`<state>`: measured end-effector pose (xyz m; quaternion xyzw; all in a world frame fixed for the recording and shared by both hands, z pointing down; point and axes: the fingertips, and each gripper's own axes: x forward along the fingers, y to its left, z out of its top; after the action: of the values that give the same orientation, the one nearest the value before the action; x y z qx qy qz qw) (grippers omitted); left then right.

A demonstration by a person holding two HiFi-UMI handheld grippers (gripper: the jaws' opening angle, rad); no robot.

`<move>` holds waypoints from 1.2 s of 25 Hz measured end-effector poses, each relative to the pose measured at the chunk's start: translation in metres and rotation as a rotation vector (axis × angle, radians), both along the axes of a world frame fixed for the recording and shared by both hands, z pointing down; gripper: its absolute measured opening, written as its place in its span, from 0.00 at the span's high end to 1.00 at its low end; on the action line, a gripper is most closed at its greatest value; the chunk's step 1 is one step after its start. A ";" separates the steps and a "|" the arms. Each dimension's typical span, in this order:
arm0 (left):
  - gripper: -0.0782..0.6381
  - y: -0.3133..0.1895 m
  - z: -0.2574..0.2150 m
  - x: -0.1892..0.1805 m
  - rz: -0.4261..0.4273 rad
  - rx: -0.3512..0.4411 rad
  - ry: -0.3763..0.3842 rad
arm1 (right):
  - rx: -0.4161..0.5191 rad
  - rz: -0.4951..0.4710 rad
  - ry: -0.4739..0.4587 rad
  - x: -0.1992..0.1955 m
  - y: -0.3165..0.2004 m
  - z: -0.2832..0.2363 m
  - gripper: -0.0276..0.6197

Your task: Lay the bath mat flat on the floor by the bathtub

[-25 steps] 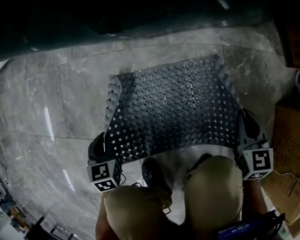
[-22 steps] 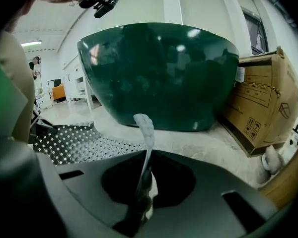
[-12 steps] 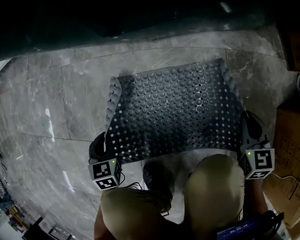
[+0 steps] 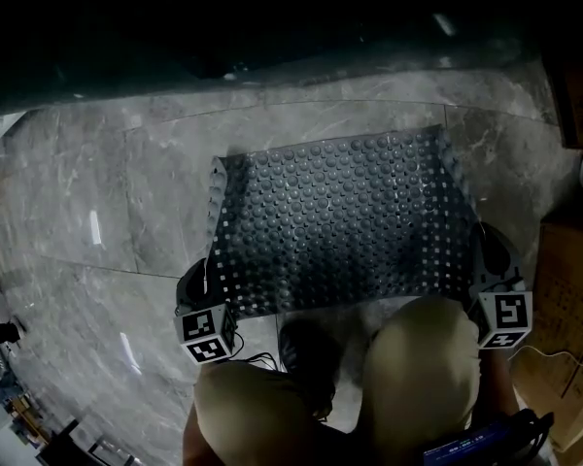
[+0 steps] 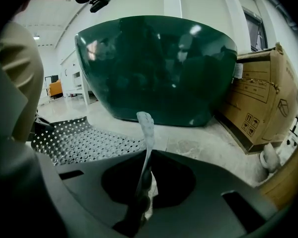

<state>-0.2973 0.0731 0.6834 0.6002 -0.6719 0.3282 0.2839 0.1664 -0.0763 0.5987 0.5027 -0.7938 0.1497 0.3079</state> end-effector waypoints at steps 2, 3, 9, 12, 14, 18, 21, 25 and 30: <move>0.84 0.001 0.005 -0.003 -0.024 0.000 0.015 | -0.001 0.005 0.006 0.003 0.000 0.001 0.91; 0.84 0.002 0.007 -0.004 -0.032 -0.001 0.020 | -0.001 0.007 0.009 0.004 0.000 0.003 0.91; 0.84 0.003 0.020 -0.013 -0.080 -0.006 0.034 | 0.000 0.019 0.022 0.010 -0.002 0.012 0.91; 0.84 0.004 0.024 -0.014 -0.089 -0.014 0.031 | -0.006 0.021 0.038 0.017 -0.002 0.018 0.91; 0.84 0.005 0.025 -0.015 -0.086 -0.020 0.022 | -0.016 0.014 0.057 0.025 0.001 0.026 0.91; 0.84 0.006 0.032 -0.018 -0.094 -0.034 0.006 | -0.008 0.024 0.063 0.030 -0.005 0.032 0.91; 0.84 0.010 0.035 -0.024 -0.113 -0.039 -0.018 | -0.003 0.043 0.047 0.028 -0.010 0.042 0.91; 0.84 0.008 0.043 -0.026 -0.127 -0.035 -0.015 | -0.023 0.093 0.032 0.039 -0.012 0.054 0.91; 0.84 0.008 0.048 -0.023 -0.126 -0.037 -0.014 | -0.049 0.109 0.051 0.056 -0.014 0.068 0.91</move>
<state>-0.3204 0.0807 0.7315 0.5490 -0.7043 0.3260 0.3103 0.2220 -0.0902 0.6666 0.5411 -0.7533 0.1725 0.3317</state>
